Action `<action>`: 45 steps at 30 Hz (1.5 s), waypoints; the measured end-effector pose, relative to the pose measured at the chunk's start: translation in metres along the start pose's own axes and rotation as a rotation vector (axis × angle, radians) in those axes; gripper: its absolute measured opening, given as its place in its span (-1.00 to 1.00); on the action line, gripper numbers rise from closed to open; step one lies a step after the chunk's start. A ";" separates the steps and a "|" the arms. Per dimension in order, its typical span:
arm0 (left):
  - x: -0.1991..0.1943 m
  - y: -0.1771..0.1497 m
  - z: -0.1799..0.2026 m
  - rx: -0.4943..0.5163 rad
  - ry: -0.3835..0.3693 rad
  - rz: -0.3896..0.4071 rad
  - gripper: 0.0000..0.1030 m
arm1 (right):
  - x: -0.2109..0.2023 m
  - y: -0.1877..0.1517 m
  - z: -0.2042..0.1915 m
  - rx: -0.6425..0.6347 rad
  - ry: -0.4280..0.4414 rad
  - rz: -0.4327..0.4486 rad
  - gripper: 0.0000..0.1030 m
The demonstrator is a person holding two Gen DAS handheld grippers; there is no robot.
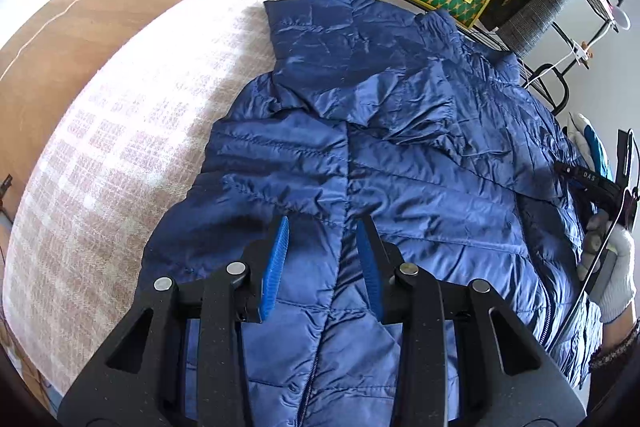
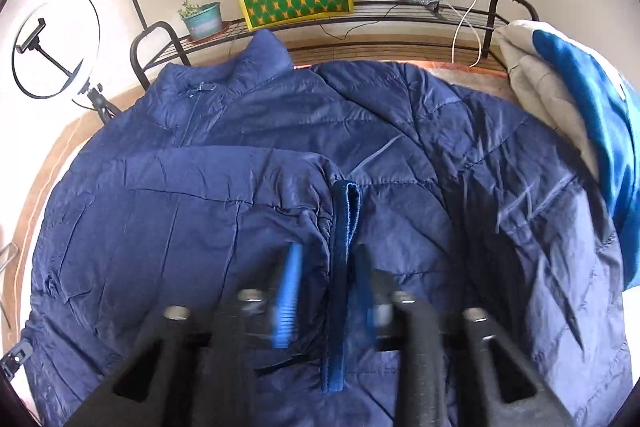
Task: Fold large clothes
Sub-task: 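Fold the held sleeve across the jacket body with the right tool, release, then grasp the jacket side edge near the hem with the right tool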
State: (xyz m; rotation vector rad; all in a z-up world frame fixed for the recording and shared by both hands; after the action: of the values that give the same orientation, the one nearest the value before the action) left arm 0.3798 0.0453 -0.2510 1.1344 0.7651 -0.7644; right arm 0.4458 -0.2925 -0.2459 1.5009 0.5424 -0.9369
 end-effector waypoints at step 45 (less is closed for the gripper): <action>-0.129 -0.101 0.233 0.516 -0.243 0.158 -0.14 | -0.307 -0.315 0.324 0.542 -0.089 0.104 0.28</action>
State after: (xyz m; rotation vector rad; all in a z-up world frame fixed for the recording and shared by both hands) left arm 0.2586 -0.1856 -0.1355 1.5073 0.2710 -0.9741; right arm -0.0545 -0.4982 -0.1681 1.9357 0.1423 -1.1166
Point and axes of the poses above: each gripper's, at about its wrist camera, not at the fingertips, and x roughly the way its jaws point, z to its right, y to its top, the point moved 3 cm from there along x, roughly the way its jaws point, and after that the axes turned 2 degrees about -z, right-handed, at the moved point
